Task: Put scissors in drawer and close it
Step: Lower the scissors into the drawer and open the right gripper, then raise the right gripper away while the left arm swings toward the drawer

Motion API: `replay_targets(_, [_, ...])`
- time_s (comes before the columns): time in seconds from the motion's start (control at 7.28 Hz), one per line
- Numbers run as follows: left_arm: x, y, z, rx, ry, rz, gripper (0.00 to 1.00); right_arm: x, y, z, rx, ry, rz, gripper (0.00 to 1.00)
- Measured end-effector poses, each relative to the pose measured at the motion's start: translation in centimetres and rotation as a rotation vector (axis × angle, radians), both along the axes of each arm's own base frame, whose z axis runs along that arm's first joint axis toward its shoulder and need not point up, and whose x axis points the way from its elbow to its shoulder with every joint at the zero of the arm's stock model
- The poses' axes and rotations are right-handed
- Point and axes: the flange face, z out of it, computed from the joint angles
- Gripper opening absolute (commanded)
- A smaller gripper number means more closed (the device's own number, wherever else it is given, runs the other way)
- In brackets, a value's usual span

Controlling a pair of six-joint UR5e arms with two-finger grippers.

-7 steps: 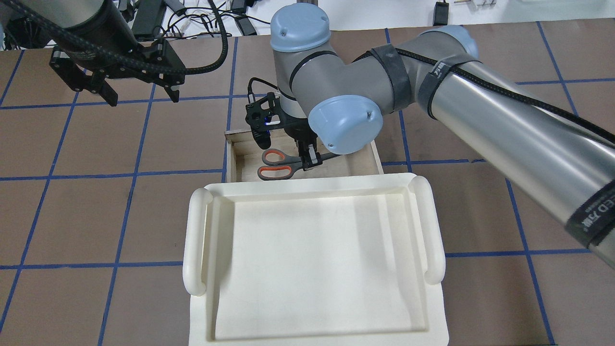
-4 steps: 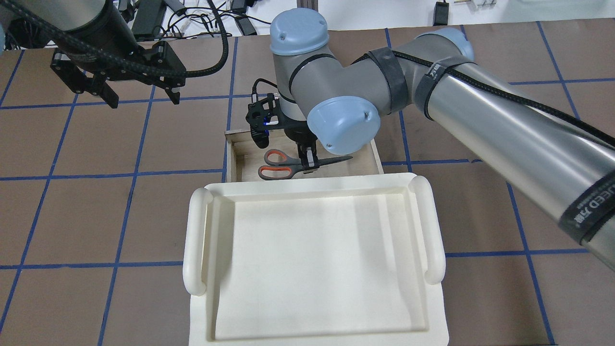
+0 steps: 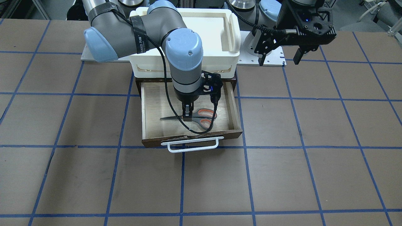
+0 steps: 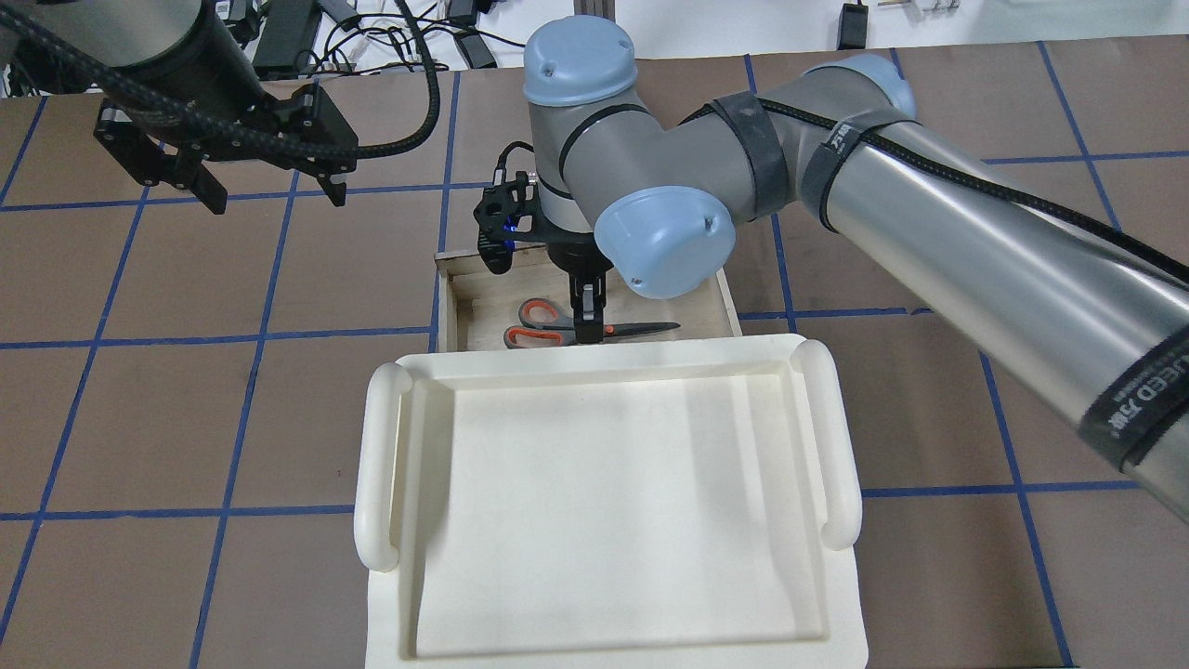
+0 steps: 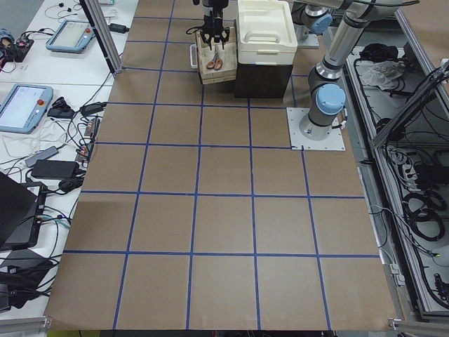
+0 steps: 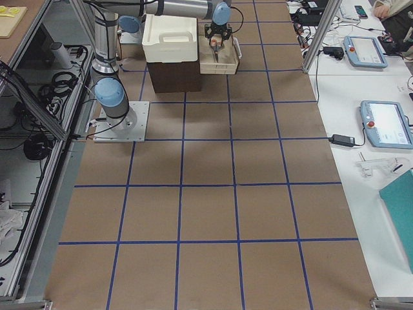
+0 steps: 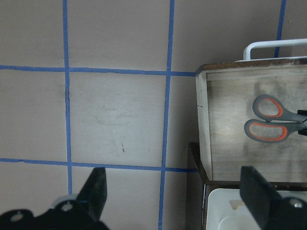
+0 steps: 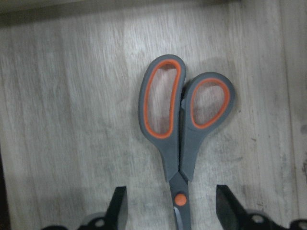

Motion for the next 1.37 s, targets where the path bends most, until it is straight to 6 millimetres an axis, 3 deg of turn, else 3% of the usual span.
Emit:
replay_targets(0.14, [0.0, 0.0, 0.0, 0.000, -0.001, 0.000, 1.00, -0.6, -0.1, 1.3, -0.021, 0.003, -0.077, 1.00])
replay_targets(0.41, [0.1, 0.2, 0.1, -0.001, -0.007, 0.004, 1.00, -3.6, -0.7, 5.5, -0.063, -0.016, -0.413, 1.00])
replay_targets(0.69, [-0.2, -0.9, -1.1, -0.001, 0.003, 0.069, 1.00, -8.5, -1.7, 9.5, -0.097, -0.036, -0.781, 1.00])
replay_targets(0.82, [-0.7, -2.7, -2.5, -0.029, 0.016, 0.128, 1.00, -11.3, -2.4, 11.0, -0.113, -0.044, -0.905, 1.00])
replay_targets(1.1, [-4.3, -6.4, -5.8, -0.102, 0.044, 0.175, 1.00, -18.6, -3.0, 13.9, -0.132, -0.031, -1.110, 1.00])
replay_targets(1.37, [-8.5, -10.0, -10.1, -0.141, 0.072, 0.227, 1.00, -22.7, -2.4, 15.4, -0.131, -0.008, -1.237, 1.00])
